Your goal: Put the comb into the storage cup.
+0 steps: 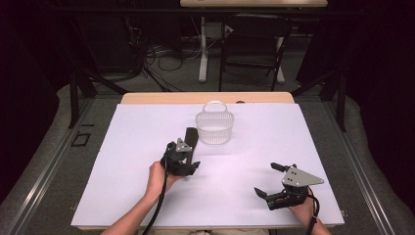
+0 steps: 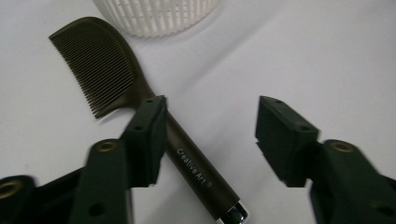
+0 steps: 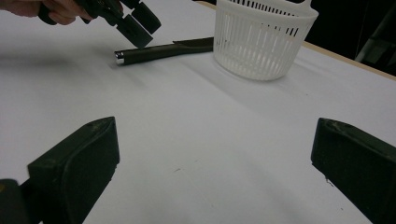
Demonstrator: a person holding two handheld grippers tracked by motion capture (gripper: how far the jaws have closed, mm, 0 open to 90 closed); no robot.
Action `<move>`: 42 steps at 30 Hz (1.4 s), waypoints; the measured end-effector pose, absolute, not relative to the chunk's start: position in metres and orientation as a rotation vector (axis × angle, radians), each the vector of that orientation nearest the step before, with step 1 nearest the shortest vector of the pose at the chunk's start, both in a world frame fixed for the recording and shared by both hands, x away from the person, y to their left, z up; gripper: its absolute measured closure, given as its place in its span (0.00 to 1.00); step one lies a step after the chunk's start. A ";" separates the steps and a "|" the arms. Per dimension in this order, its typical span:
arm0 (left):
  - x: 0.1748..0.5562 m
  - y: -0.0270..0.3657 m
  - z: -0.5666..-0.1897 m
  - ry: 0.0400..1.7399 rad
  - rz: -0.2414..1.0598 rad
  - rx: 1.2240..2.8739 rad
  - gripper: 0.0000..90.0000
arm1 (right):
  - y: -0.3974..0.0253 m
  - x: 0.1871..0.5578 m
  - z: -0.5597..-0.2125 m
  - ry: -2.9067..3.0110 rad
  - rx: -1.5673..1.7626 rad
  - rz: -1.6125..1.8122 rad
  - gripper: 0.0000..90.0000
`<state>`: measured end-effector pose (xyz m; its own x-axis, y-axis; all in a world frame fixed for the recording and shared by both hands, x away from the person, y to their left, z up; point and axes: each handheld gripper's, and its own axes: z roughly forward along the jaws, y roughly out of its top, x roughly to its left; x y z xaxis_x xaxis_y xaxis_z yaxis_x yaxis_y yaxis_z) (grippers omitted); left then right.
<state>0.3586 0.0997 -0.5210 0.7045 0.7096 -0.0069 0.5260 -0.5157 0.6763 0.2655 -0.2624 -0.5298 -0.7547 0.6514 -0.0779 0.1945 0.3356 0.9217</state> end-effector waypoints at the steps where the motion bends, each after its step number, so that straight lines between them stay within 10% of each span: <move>1: 0.358 0.101 -0.519 0.943 0.352 2.230 0.37 | -0.261 0.265 -0.530 2.174 0.739 1.401 0.01; 18: 0.363 0.113 -0.511 1.183 0.380 2.161 0.09 | -0.256 0.262 -0.530 2.197 0.731 1.409 0.01; 42: 0.377 0.082 -0.534 1.349 0.482 2.084 0.30 | -0.258 0.264 -0.528 2.199 0.724 1.447 0.01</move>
